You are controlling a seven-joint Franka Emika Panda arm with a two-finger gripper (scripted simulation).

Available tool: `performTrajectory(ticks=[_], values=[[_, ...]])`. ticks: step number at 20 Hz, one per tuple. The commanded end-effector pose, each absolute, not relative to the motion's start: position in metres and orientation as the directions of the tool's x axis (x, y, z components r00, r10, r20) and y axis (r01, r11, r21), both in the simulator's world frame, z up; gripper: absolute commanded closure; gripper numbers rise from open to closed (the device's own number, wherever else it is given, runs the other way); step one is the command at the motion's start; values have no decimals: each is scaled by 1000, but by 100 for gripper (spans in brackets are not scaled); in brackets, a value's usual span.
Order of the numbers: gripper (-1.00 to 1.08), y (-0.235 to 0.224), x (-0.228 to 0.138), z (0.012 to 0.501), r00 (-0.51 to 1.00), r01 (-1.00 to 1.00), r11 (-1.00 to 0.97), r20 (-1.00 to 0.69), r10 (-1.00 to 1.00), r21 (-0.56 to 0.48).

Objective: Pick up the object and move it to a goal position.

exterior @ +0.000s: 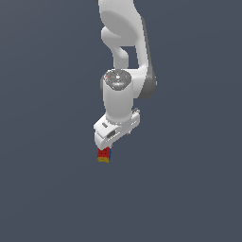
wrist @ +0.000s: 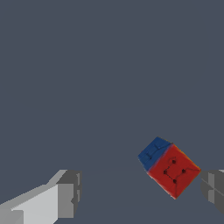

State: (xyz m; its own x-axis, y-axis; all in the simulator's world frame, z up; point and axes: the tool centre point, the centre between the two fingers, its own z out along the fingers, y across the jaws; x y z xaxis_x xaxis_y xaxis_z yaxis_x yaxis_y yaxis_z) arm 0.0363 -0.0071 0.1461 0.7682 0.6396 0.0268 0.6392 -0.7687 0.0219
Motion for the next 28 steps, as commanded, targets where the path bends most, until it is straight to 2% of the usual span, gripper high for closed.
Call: performTrajectory(ticks=[1,15,28], values=[[-92,-13,38,141,727,686,-727,22,686,22],[-92,-45,47,115,458,889,-458,3,889,15],[-92,-72,53,92,192,981,-192,-1,981,4]])
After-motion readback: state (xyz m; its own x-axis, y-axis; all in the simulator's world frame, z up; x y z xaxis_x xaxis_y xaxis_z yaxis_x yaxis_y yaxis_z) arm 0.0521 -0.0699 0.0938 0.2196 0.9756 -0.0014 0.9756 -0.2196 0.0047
